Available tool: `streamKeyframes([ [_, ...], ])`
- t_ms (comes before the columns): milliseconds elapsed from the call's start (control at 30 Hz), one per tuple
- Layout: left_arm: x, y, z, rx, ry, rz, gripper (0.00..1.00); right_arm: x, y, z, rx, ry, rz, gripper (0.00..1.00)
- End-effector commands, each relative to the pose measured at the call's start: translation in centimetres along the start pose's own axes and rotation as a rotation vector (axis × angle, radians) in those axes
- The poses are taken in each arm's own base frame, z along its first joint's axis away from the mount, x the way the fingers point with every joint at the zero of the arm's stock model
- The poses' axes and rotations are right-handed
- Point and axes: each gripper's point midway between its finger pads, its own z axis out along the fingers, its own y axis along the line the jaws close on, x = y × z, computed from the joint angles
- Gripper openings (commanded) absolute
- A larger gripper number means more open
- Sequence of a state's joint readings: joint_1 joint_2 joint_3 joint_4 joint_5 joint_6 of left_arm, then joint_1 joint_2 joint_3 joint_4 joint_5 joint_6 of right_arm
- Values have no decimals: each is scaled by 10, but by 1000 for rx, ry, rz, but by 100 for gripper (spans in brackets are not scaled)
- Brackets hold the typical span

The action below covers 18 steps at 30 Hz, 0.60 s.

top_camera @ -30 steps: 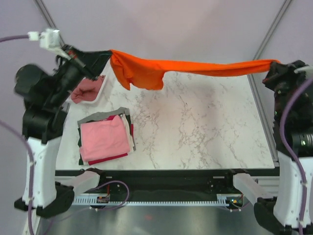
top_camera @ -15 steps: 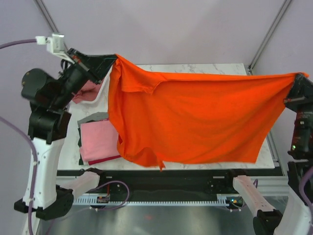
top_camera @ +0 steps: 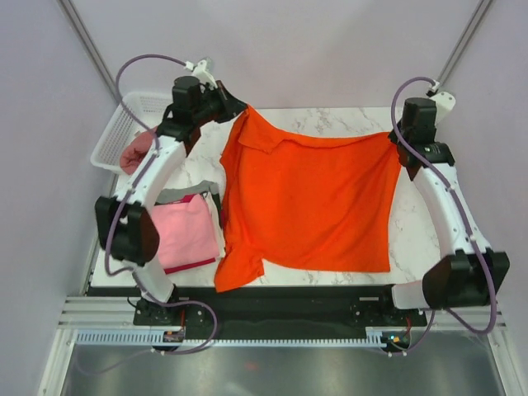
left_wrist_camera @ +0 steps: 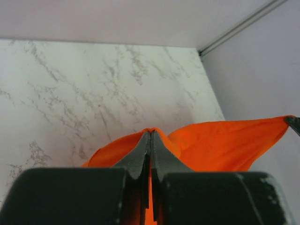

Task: Fold and stack the t-shirts
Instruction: Flatten the tshirt out

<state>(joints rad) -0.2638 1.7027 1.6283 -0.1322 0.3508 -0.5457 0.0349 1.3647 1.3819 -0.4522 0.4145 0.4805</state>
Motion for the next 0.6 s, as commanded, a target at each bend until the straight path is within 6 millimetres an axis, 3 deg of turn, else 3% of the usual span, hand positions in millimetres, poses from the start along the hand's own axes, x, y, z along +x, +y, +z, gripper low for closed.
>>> streamKeyframes([
  [0,-18,19,40,-15,-91,5,2,-22,6,29,20,-123,116,0],
  [67,-7,43,75,-46,-68,-12,2,-1,7,64,45,-92,114,0],
  [133,-5,59,95,-74,-71,-10,2,2,18,84,30,-86,131,0],
  [167,14,82,115,-104,-40,-18,2,13,10,112,63,-67,130,0],
  [200,-4,78,123,-89,-82,-2,2,-2,17,121,52,-97,149,0],
  [233,-6,88,132,-102,-92,-3,2,-5,21,133,50,-100,160,0],
  [267,-16,94,146,-95,-122,0,2,8,24,156,59,-74,155,0],
  [300,-17,102,154,-99,-129,-10,2,-17,36,164,25,-119,185,0],
  [333,-28,111,158,-106,-156,-27,2,-23,45,173,-11,-121,195,0],
  [367,-56,101,157,-82,-222,-18,12,-9,46,195,-4,-94,191,3],
  [400,-43,122,170,-106,-208,-43,35,-36,56,199,-31,-137,221,22],
  [433,-50,132,169,-134,-222,-63,91,-39,59,205,-37,-134,226,88],
  [467,-58,132,167,-139,-237,-59,99,-24,56,216,-12,-92,211,98],
  [500,-66,129,159,-152,-247,-51,100,-37,61,213,-25,-107,212,98],
  [567,-76,127,145,-196,-262,-25,100,-35,58,205,-12,-81,200,98],
])
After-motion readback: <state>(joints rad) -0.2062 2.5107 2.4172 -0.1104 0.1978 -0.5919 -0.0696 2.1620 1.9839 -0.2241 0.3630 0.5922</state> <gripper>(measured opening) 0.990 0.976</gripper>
